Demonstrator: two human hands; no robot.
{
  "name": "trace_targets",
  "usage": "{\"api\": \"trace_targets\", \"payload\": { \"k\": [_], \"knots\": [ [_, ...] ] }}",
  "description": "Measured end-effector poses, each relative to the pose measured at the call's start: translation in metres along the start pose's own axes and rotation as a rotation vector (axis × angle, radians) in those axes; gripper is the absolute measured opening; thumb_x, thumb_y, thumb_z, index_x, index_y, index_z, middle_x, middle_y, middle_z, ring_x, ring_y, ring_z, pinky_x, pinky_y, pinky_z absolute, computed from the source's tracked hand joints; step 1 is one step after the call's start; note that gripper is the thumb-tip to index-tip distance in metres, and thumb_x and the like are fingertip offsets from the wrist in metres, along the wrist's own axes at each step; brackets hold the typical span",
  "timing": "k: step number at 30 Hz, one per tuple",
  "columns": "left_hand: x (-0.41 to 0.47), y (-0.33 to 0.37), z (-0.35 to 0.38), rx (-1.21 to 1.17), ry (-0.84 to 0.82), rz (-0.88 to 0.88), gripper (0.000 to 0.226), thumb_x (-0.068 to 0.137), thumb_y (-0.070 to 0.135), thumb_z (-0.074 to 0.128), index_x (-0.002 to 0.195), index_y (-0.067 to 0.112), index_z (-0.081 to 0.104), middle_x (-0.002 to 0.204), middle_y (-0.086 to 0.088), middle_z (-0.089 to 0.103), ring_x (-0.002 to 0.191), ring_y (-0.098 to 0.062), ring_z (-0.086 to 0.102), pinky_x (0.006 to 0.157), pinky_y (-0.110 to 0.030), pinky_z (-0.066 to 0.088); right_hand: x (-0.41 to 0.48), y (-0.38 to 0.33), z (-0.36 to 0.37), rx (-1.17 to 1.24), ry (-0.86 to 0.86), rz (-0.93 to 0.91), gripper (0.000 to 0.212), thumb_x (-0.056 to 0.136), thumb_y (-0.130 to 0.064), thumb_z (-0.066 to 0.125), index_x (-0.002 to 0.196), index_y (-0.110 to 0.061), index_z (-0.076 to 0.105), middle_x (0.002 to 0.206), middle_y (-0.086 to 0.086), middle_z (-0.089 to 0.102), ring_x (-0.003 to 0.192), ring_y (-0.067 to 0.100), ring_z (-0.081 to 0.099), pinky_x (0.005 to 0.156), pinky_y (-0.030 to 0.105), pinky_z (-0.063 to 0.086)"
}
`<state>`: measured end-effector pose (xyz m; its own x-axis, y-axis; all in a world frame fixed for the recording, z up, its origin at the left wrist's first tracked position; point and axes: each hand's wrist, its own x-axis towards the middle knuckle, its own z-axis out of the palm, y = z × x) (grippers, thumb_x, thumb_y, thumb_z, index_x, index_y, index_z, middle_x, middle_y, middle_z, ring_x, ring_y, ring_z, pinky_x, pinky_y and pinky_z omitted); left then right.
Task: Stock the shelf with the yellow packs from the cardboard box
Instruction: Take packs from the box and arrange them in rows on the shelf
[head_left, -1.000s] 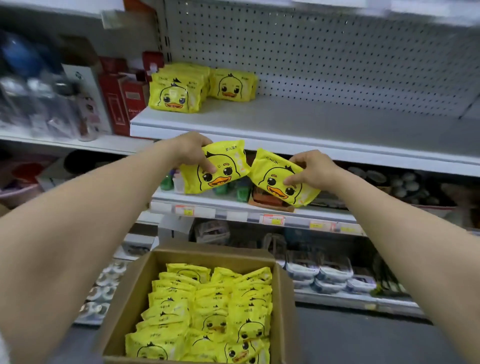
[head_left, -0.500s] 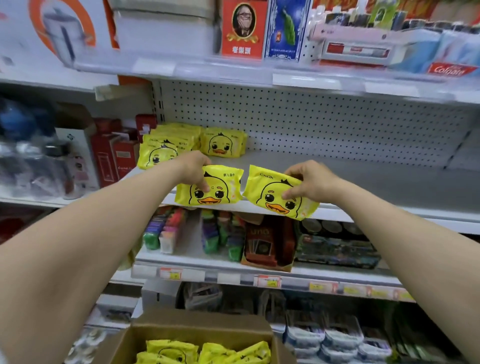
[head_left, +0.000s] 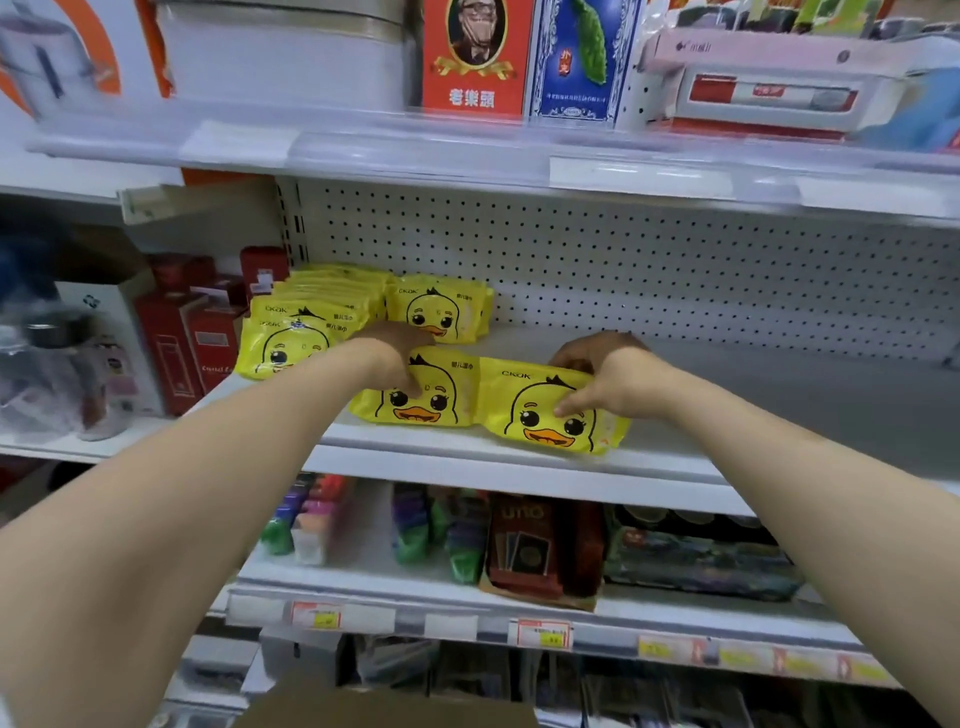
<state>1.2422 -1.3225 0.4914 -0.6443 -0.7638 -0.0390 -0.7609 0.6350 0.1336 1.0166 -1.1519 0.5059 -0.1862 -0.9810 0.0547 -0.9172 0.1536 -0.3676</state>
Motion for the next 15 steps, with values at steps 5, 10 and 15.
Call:
{"api": "trace_targets", "payload": {
  "k": [5, 10, 15],
  "knots": [
    [0.034, -0.006, 0.002, 0.011, 0.039, 0.003, 0.080, 0.077, 0.027, 0.080, 0.146, 0.026, 0.040, 0.140, -0.006, 0.049, 0.126, -0.029, 0.048, 0.101, -0.041, 0.046, 0.029, 0.012, 0.002, 0.029, -0.022, -0.019, 0.051, 0.069, -0.029, 0.088, 0.114, -0.032, 0.066, 0.104, -0.011, 0.066, 0.097, 0.012, 0.063, 0.079, 0.023, 0.048],
    [0.065, -0.013, 0.006, -0.049, 0.139, 0.037, 0.075, 0.073, 0.023, 0.083, 0.138, 0.023, 0.047, 0.124, -0.008, 0.056, 0.115, -0.029, 0.052, 0.090, -0.037, 0.047, 0.051, 0.025, 0.001, 0.105, -0.024, -0.048, 0.052, 0.069, -0.026, 0.087, 0.113, -0.038, 0.063, 0.097, -0.014, 0.066, 0.087, 0.006, 0.066, 0.068, 0.019, 0.051],
    [0.096, -0.020, 0.009, -0.061, 0.201, 0.012, 0.072, 0.067, 0.021, 0.086, 0.130, 0.021, 0.050, 0.118, -0.005, 0.058, 0.110, -0.026, 0.052, 0.083, -0.035, 0.045, 0.072, 0.037, 0.001, 0.154, -0.019, -0.062, 0.055, 0.067, -0.024, 0.089, 0.113, -0.039, 0.064, 0.092, -0.014, 0.068, 0.082, 0.002, 0.067, 0.063, 0.017, 0.049]
  ]
}}
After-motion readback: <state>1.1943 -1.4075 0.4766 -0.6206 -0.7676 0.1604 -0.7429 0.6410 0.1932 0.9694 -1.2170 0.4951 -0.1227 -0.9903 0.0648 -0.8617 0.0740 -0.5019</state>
